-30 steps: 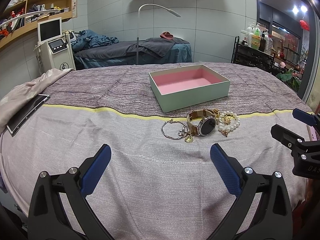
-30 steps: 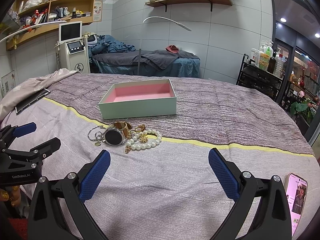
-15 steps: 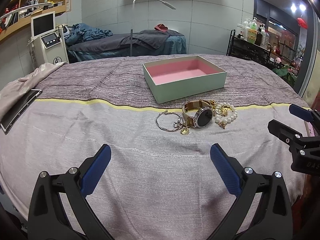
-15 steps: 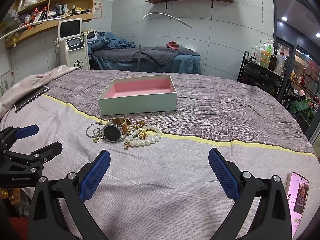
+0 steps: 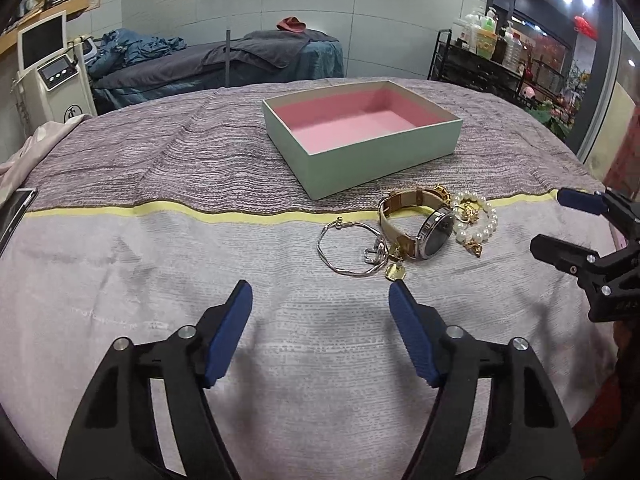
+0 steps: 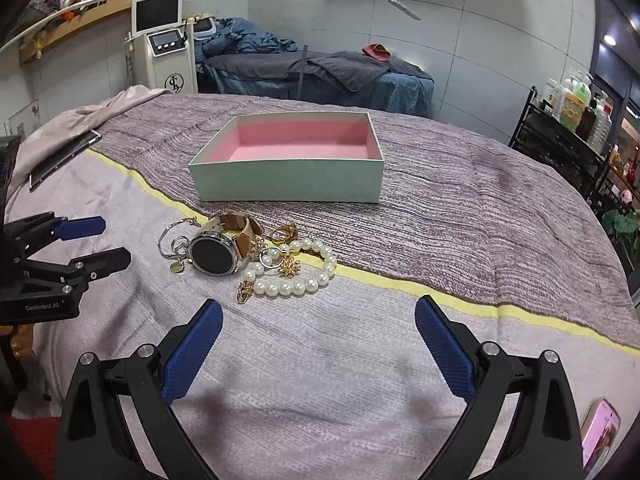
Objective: Organize jewelry
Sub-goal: 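Grasp the silver bangle with the left gripper while the right gripper grasps the pearl bracelet, then carry the bangle and pearl bracelet with both grippers over the pink-lined box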
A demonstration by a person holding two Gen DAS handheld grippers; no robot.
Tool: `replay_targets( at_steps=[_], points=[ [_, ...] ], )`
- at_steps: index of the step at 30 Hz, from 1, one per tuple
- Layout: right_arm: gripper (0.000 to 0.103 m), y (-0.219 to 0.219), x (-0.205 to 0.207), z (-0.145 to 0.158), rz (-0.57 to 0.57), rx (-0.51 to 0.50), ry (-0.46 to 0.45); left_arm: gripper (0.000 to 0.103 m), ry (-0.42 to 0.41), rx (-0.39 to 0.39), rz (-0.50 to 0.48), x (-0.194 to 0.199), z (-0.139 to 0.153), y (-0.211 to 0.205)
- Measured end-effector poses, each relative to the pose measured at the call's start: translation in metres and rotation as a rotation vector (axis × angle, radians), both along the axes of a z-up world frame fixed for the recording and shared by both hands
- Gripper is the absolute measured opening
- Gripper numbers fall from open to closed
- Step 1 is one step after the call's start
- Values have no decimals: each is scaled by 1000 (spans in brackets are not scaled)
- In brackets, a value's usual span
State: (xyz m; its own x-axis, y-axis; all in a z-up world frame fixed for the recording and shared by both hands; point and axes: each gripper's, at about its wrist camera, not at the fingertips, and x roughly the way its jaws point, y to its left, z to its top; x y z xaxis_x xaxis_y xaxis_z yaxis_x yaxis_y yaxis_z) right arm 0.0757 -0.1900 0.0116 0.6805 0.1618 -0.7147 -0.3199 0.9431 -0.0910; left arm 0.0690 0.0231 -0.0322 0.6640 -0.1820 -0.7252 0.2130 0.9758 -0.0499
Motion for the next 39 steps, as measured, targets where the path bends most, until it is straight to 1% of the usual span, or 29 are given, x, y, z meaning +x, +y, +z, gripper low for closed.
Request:
replay_targets(
  at_steps=[1, 2, 3, 5, 7, 9, 10, 11, 12, 15, 16, 18, 20, 21, 23, 25, 26, 29, 30, 32, 35, 39],
  points=[
    [85, -1, 4, 0, 0, -7, 6, 61, 7, 9, -7, 5, -1, 1],
    [81, -4, 9, 1, -5, 1, 13, 57, 11, 8, -9, 10, -2, 3],
    [80, -7, 12, 2, -12, 15, 20, 49, 20, -3, -6, 16, -3, 7],
    [73, -11, 24, 1, -36, 29, 43, 39, 48, -38, -3, 29, -5, 14],
    [69, -8, 33, -3, -38, 16, 61, 35, 71, -53, -23, 41, -6, 15],
    [58, -2, 42, -7, -31, 7, 79, 30, 84, -29, -46, 50, -9, 9],
    [55, 0, 47, -9, -39, 3, 95, 29, 93, -25, -55, 55, -11, 6],
    [48, 1, 51, -11, -46, 2, 110, 29, 104, -25, -64, 59, -12, 4],
    [45, 1, 55, -13, -52, 3, 120, 28, 114, -28, -73, 63, -14, 2],
    [41, 3, 68, -19, -78, -20, 151, 28, 132, 2, -94, 74, -19, -4],
    [37, 3, 70, -21, -79, -23, 161, 28, 137, 17, -100, 76, -21, -7],
    [33, 4, 75, -26, -81, -31, 178, 28, 139, 45, -114, 80, -23, -11],
    [31, 7, 77, -27, -78, -44, 175, 28, 145, 76, -131, 82, -23, -17],
    [28, 9, 76, -28, -71, -57, 170, 28, 146, 104, -146, 82, -23, -20],
    [23, 13, 74, -29, -53, -75, 162, 28, 151, 125, -160, 82, -22, -23],
    [16, 15, 73, -30, -38, -76, 161, 20, 152, 133, -175, 82, -22, -26],
    [11, 16, 72, -30, -29, -72, 161, 14, 150, 128, -182, 81, -22, -28],
    [9, 19, 69, -29, -14, -86, 141, 5, 145, 127, -184, 81, -22, -32],
    [9, 20, 68, -28, -9, -80, 135, 4, 144, 124, -185, 81, -21, -32],
    [9, 19, 63, -23, 7, -52, 117, 3, 138, 114, -187, 79, -20, -32],
    [9, 19, 56, -9, 26, -30, 70, 3, 116, 70, -180, 72, -15, -27],
    [9, 18, 43, 18, 70, 14, 22, 3, 71, 12, -188, 60, 6, -18]
  ],
)
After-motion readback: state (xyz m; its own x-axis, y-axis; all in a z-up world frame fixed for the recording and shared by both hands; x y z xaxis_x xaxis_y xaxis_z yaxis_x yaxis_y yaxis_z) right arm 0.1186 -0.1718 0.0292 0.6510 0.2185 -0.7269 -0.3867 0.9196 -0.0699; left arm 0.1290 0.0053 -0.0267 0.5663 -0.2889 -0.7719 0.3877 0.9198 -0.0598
